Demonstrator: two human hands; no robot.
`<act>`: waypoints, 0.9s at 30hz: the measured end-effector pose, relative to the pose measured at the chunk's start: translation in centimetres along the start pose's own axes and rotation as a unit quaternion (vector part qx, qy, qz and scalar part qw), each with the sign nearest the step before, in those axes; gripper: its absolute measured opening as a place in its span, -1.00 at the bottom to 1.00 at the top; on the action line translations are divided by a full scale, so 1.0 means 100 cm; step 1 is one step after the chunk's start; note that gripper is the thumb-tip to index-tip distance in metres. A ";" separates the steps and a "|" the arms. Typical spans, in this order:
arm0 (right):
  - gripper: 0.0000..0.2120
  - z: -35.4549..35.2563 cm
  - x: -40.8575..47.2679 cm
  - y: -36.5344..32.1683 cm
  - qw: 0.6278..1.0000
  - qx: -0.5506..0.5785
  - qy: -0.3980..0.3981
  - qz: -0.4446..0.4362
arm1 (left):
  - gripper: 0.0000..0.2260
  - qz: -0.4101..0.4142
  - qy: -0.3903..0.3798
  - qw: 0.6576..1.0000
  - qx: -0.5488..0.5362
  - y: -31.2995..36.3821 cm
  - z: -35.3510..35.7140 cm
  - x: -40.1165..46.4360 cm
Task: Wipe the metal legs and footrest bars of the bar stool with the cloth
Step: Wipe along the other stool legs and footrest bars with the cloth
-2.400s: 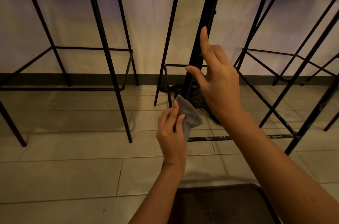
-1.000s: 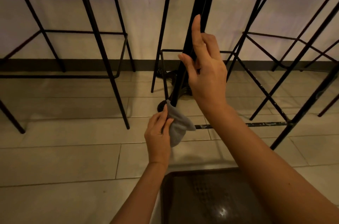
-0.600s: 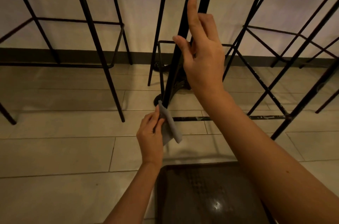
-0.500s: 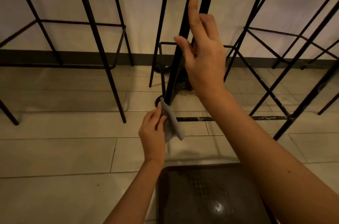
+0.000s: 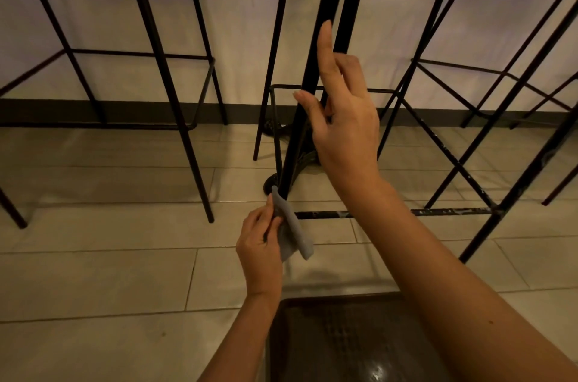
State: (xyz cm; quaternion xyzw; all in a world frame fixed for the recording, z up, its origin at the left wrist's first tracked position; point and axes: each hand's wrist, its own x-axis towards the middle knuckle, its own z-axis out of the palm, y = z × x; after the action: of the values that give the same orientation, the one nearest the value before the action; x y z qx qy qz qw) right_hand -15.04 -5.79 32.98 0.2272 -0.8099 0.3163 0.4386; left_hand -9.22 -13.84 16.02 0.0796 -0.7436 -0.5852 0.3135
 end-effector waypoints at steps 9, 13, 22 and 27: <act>-0.38 0.001 -0.012 0.005 0.999 -0.004 -0.034 -0.001 | -0.69 0.015 0.015 1.000 -0.012 0.001 0.005 0.001; -0.40 0.004 -0.018 0.005 0.999 -0.005 -0.032 0.003 | -0.69 0.007 0.011 1.000 0.003 -0.009 0.003 -0.004; -0.38 0.006 -0.029 0.006 0.999 -0.014 -0.044 0.007 | -0.68 -0.010 0.022 1.000 -0.015 -0.009 0.005 -0.010; -0.38 0.008 -0.031 0.006 0.999 -0.011 -0.043 0.011 | -0.68 -0.013 0.022 1.000 -0.004 -0.016 0.005 -0.010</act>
State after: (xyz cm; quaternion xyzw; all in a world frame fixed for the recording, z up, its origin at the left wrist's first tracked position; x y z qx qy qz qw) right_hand -14.35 -5.66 29.83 0.2266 -0.8342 0.3017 0.4022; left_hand -9.09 -13.41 14.10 0.1011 -0.7331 -0.5904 0.3222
